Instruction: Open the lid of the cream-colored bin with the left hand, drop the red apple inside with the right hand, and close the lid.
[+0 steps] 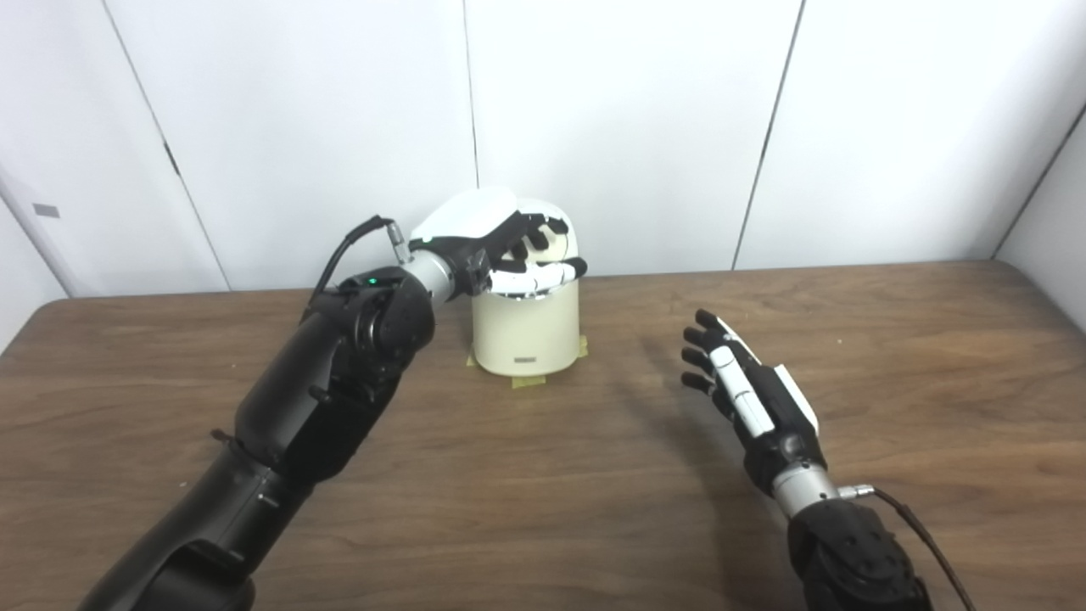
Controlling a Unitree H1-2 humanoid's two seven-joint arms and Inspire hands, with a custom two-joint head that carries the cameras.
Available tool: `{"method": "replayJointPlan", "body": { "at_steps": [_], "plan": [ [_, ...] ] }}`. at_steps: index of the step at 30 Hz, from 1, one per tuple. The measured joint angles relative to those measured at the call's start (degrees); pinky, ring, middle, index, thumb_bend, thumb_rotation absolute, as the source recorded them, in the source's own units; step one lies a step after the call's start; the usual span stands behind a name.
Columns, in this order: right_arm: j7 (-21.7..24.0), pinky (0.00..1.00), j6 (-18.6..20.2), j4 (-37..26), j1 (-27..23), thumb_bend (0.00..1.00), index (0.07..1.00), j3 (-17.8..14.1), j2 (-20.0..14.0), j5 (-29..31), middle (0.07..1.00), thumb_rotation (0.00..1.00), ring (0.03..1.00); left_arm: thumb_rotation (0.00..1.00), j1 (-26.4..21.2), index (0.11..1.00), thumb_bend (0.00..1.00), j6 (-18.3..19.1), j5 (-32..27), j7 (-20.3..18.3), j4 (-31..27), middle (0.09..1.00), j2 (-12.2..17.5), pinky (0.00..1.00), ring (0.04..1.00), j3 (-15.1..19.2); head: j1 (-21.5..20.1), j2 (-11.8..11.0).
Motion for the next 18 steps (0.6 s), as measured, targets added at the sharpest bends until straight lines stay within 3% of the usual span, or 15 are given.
{"method": "replayJointPlan", "body": {
  "at_steps": [7, 10, 14, 18],
  "plan": [
    [0.0, 0.83, 0.1, 0.0, 0.0, 0.58, 0.938, 0.0, 0.0, 0.1, 0.908, 0.82, 0.893, 0.82, -0.3, 0.874, 0.52, -0.5, 0.5, 0.0, 0.7, 0.848, -0.2, 0.69, 0.801, -0.7, -0.4, 0.4],
    [0.0, 0.83, 0.4, -0.4, 0.0, 0.58, 0.936, -0.1, 0.0, 0.2, 0.907, 0.81, 0.894, 0.82, -0.4, 0.882, 0.53, -0.5, 0.8, 0.0, 0.8, 0.841, -0.2, 0.67, 0.786, -1.1, -0.6, 0.5],
    [0.0, 0.82, 1.0, -0.9, 0.0, 0.57, 0.937, -0.2, 0.0, 0.3, 0.905, 0.82, 0.890, 0.80, -0.4, 0.895, 0.51, -0.6, 1.0, 0.0, 0.8, 0.859, -0.2, 0.73, 0.819, -1.3, -0.6, 0.8],
    [0.0, 0.81, 1.1, -1.9, -0.1, 0.56, 0.935, -0.2, 0.0, 0.2, 0.898, 0.82, 0.882, 0.82, -0.3, 0.901, 0.53, -0.9, 1.0, 0.0, 0.8, 0.848, -0.1, 0.66, 0.777, -1.5, -0.8, 1.2]
  ]
}}
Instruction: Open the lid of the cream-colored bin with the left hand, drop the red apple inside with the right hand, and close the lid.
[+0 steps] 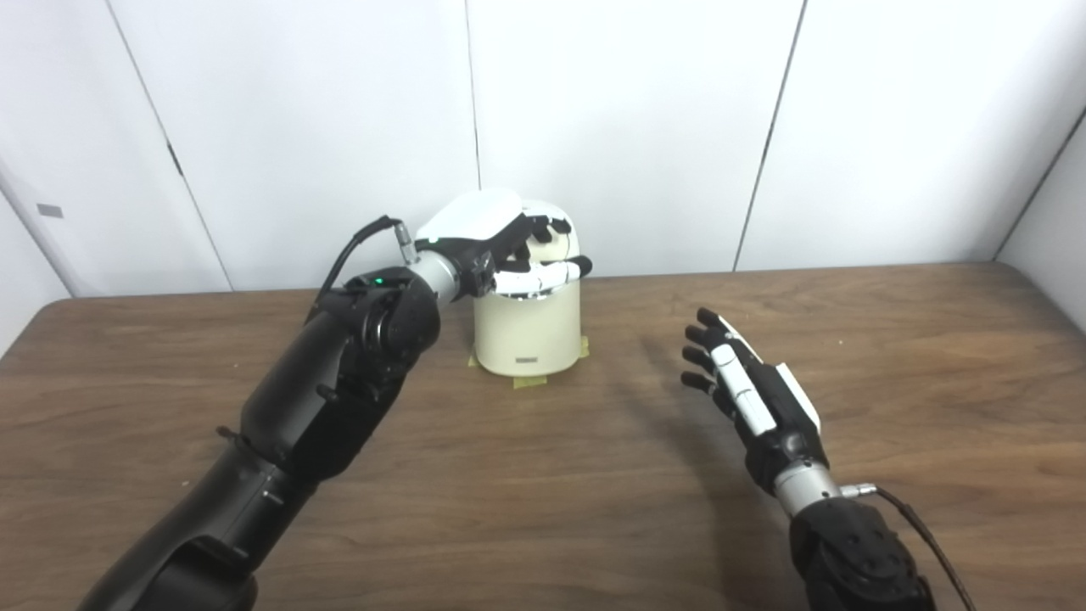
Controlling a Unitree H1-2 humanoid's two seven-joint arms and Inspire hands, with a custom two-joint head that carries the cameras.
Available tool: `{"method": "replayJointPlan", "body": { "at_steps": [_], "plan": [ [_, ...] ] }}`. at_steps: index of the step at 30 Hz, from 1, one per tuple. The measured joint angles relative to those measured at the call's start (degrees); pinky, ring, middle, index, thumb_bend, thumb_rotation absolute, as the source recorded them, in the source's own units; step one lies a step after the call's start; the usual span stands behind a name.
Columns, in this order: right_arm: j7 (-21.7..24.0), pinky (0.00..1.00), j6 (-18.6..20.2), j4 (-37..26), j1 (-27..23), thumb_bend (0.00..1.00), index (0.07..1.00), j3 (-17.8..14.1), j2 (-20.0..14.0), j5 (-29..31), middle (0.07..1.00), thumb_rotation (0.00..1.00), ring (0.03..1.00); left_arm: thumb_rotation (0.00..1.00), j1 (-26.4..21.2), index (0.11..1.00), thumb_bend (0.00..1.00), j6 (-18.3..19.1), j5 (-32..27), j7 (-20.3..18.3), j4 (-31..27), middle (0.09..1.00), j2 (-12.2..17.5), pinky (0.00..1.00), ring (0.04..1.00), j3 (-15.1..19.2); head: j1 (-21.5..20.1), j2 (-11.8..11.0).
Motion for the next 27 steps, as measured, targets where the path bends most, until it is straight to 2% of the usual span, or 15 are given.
{"method": "replayJointPlan", "body": {
  "at_steps": [4, 7, 11, 15, 18, 20, 23, 26, 27],
  "plan": [
    [0.0, 0.80, 0.2, 0.0, 0.0, 0.56, 0.935, -0.1, 0.0, 0.1, 0.897, 0.82, 0.884, 0.81, 0.1, 0.894, 0.52, 0.0, 0.6, 0.1, 0.0, 0.801, 0.0, 0.61, 0.721, -0.4, 0.0, 0.3],
    [0.1, 0.81, 0.2, 0.0, 0.0, 0.55, 0.941, 0.0, -0.2, 0.0, 0.900, 0.83, 0.888, 0.80, 0.4, 0.886, 0.51, 0.0, 1.2, 1.1, 0.1, 0.814, -0.3, 0.65, 0.748, -0.7, -0.1, 0.3],
    [0.1, 0.81, 0.2, 0.0, 0.0, 0.56, 0.938, 0.0, -0.4, 0.1, 0.896, 0.82, 0.887, 0.85, 0.4, 0.894, 0.52, -0.8, 1.6, 1.4, 0.6, 0.860, -0.4, 0.74, 0.818, -1.1, -0.2, 0.4],
    [0.1, 0.82, 0.3, -0.1, 0.0, 0.56, 0.938, 0.0, -0.4, 0.3, 0.896, 0.81, 0.888, 0.87, 0.4, 0.895, 0.54, -1.2, 2.1, 1.5, 0.7, 0.828, -0.3, 0.68, 0.770, -1.7, -0.3, 0.7],
    [0.2, 0.82, 0.4, -0.2, 0.0, 0.56, 0.941, 0.0, -0.4, 0.4, 0.898, 0.81, 0.890, 0.86, 0.5, 0.900, 0.53, -1.2, 2.1, 1.5, 0.6, 0.847, -0.2, 0.74, 0.807, -1.7, -0.3, 0.7],
    [0.2, 0.82, 0.7, -0.2, 0.0, 0.57, 0.939, 0.0, -0.4, 0.5, 0.897, 0.81, 0.888, 0.84, 0.7, 0.895, 0.52, -1.2, 2.1, 1.4, 0.0, 0.845, 0.0, 0.69, 0.791, -1.7, -0.2, 0.8],
    [0.2, 0.82, 0.8, -0.2, 0.0, 0.55, 0.939, 0.0, -0.4, 0.7, 0.898, 0.81, 0.889, 0.86, 1.5, 0.898, 0.53, -0.9, 2.1, 1.1, -1.5, 0.831, 0.2, 0.64, 0.756, -1.2, -0.3, 0.7],
    [0.3, 0.82, 0.8, -0.2, 0.0, 0.54, 0.942, 0.1, -0.5, 0.7, 0.899, 0.82, 0.890, 0.85, 2.4, 0.892, 0.51, -0.5, 1.9, 0.9, -3.3, 0.844, 0.3, 0.70, 0.796, -0.3, -0.3, 0.6],
    [0.3, 0.82, 0.8, -0.2, 0.0, 0.54, 0.941, 0.1, -0.6, 0.7, 0.898, 0.82, 0.889, 0.84, 2.7, 0.881, 0.51, -0.2, 1.7, 0.7, -4.0, 0.837, 0.3, 0.67, 0.783, 0.1, -0.3, 0.6]
  ]
}}
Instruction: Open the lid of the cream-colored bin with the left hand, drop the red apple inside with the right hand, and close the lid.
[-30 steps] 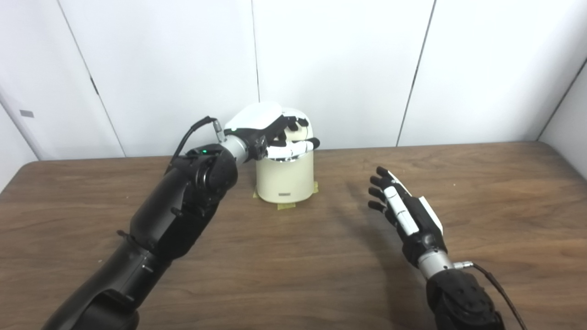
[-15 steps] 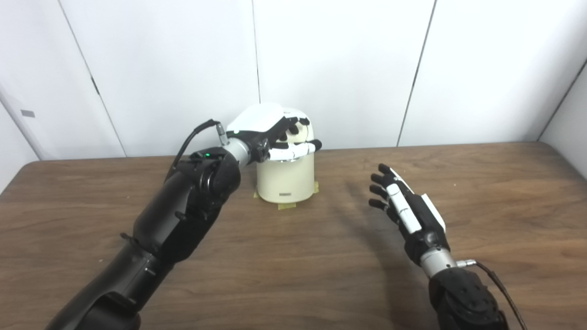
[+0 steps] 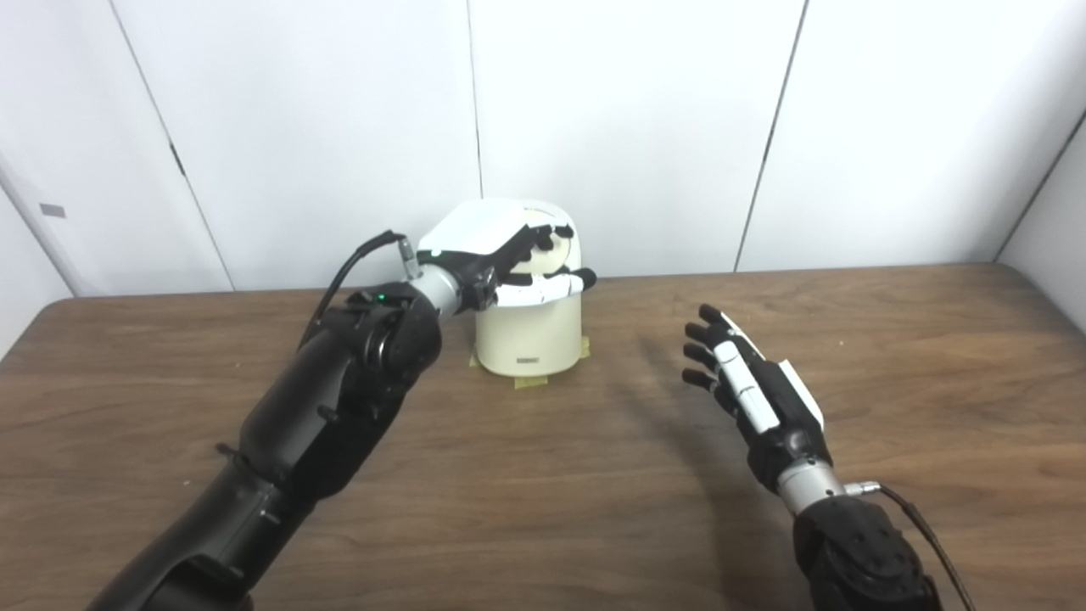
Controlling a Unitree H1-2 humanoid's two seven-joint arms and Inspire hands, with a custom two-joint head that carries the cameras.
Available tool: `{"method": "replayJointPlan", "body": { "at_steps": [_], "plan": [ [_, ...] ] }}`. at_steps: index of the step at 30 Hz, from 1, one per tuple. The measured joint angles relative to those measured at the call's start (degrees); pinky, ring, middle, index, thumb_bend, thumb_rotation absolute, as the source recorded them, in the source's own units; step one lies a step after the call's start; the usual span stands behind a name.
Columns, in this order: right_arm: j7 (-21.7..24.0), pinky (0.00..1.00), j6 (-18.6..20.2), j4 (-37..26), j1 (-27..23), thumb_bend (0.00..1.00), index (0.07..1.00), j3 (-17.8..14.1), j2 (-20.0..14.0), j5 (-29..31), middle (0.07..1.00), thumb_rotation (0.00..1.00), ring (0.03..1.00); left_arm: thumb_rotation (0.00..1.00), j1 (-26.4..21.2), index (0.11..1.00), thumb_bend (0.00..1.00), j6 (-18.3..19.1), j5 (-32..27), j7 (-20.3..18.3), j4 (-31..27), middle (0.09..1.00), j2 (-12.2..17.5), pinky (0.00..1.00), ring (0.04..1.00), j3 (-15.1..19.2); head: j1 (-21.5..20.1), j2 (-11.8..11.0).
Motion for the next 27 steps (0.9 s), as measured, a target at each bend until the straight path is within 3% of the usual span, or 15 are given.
{"method": "replayJointPlan", "body": {
  "at_steps": [5, 12, 15, 21, 27],
  "plan": [
    [0.2, 0.81, 0.0, 0.0, 0.0, 0.54, 0.939, 0.0, -0.5, 0.1, 0.897, 0.82, 0.886, 0.80, 1.7, 0.856, 0.48, 3.0, -0.7, -1.7, -4.7, 0.805, 0.0, 0.59, 0.735, 2.4, 0.0, -0.2],
    [0.1, 0.81, 0.0, 0.1, 0.0, 0.52, 0.934, 0.0, -0.5, 0.1, 0.891, 0.81, 0.882, 0.65, 3.8, 0.838, 0.44, 5.5, -1.8, -3.8, -9.9, 0.810, 0.4, 0.68, 0.775, 5.9, -0.3, -0.2],
    [0.1, 0.81, 0.0, 0.1, -0.1, 0.52, 0.934, 0.0, -0.5, 0.1, 0.890, 0.80, 0.880, 0.59, 4.7, 0.821, 0.42, 6.0, -2.0, -4.0, -13.3, 0.801, 0.4, 0.67, 0.765, 10.2, -0.3, -0.2],
    [0.2, 0.82, 0.0, 0.2, -0.1, 0.52, 0.934, 0.1, -0.5, 0.1, 0.892, 0.79, 0.883, 0.48, 7.6, 0.801, 0.40, 6.1, -2.1, -2.7, -18.1, 0.790, -0.6, 0.68, 0.766, 16.5, -0.3, -0.2],
    [0.2, 0.83, 0.0, 0.2, -0.1, 0.50, 0.933, 0.1, -0.6, 0.2, 0.893, 0.78, 0.887, 0.44, 13.5, 0.807, 0.38, 5.9, -4.1, 1.1, -18.8, 0.788, -1.1, 0.65, 0.742, 18.6, -0.4, -0.2]
  ]
}}
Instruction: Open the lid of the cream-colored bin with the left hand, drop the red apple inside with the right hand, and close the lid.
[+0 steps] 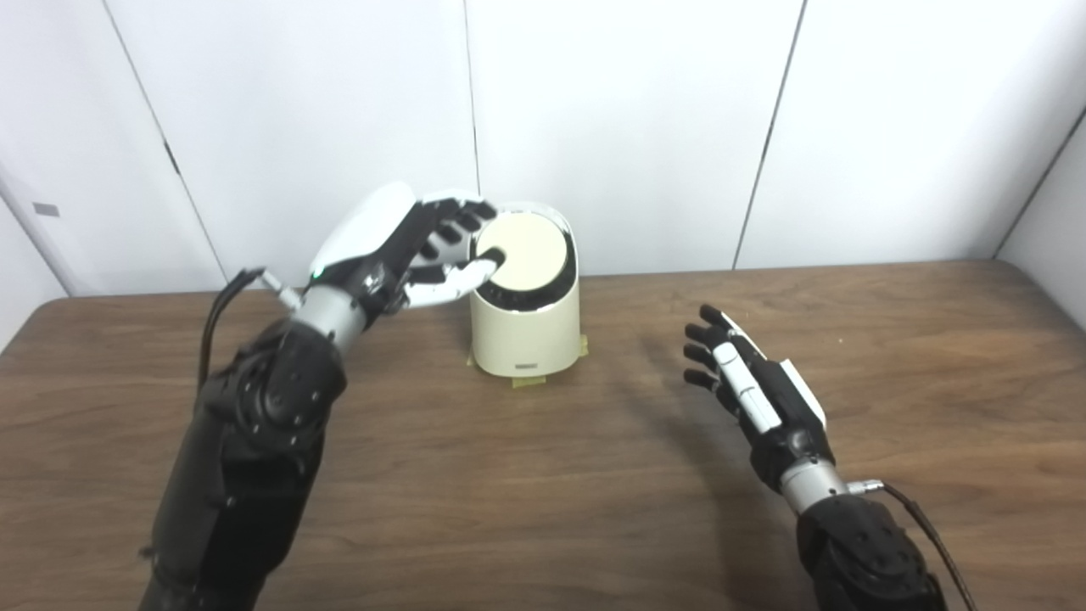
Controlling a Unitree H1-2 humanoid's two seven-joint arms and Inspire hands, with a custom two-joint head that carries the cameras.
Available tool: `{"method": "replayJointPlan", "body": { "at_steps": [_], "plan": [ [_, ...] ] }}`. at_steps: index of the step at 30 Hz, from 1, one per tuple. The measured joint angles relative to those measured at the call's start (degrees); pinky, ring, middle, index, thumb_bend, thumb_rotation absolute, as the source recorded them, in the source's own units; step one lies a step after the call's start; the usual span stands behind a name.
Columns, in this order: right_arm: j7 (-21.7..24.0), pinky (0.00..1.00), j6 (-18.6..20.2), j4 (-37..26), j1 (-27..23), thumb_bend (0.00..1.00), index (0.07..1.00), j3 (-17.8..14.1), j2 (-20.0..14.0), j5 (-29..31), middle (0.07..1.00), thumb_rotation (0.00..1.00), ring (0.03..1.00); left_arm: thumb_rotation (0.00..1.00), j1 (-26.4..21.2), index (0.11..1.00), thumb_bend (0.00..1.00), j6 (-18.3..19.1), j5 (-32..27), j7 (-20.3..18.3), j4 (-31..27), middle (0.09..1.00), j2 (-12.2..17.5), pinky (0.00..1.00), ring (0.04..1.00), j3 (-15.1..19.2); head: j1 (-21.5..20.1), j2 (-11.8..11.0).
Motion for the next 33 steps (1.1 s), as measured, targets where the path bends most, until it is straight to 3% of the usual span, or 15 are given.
{"method": "replayJointPlan", "body": {
  "at_steps": [5, 11, 14, 16, 21, 29, 33],
  "plan": [
    [0.2, 0.81, 0.0, 0.0, 0.0, 0.53, 0.928, 0.0, -0.2, 0.0, 0.886, 0.78, 0.878, 0.33, 3.7, 0.790, 0.34, -0.1, -2.8, 4.4, -1.5, 0.786, -0.6, 0.66, 0.747, 4.1, 0.3, 0.0],
    [0.3, 0.81, 0.0, 0.1, 0.0, 0.50, 0.931, -0.2, -0.3, 0.3, 0.889, 0.78, 0.881, 0.45, 8.6, 0.798, 0.30, -0.5, -10.0, 9.9, -2.9, 0.778, -2.1, 0.69, 0.747, 10.0, 0.3, 0.1],
    [0.4, 0.80, -0.1, 0.1, 0.0, 0.50, 0.931, -0.3, -0.4, 0.4, 0.890, 0.79, 0.875, 0.41, 11.7, 0.813, 0.23, -0.3, -16.6, 12.1, -2.9, 0.795, -4.6, 0.72, 0.766, 14.8, 0.3, 0.1],
    [0.4, 0.79, -0.1, 0.1, 0.0, 0.52, 0.926, -0.3, -0.5, 0.4, 0.886, 0.80, 0.866, 0.54, 13.8, 0.843, 0.27, 0.1, -22.3, 12.8, -2.9, 0.829, -6.4, 0.79, 0.803, 18.2, 0.5, 0.1],
    [0.1, 0.78, -0.3, 0.2, 0.0, 0.53, 0.919, -0.5, -0.3, 0.4, 0.883, 0.80, 0.860, 0.69, 17.2, 0.863, 0.33, 0.6, -32.1, 14.4, -2.0, 0.849, -8.5, 0.83, 0.829, 23.6, 0.4, 0.0],
    [-0.5, 0.84, -0.9, 0.3, 0.0, 0.54, 0.919, -1.5, 0.4, 1.2, 0.912, 0.79, 0.897, 0.84, 25.4, 0.900, 0.32, -4.6, -40.8, 17.6, 3.7, 0.878, -9.6, 0.90, 0.860, 25.1, 0.4, 0.3],
    [-0.6, 0.86, -1.0, 0.4, 0.0, 0.52, 0.922, -1.6, 0.8, 1.3, 0.924, 0.82, 0.913, 0.87, 27.3, 0.897, 0.33, -8.7, -43.3, 19.4, 6.5, 0.879, -9.9, 0.91, 0.871, 25.4, 0.5, 0.4]
  ]
}}
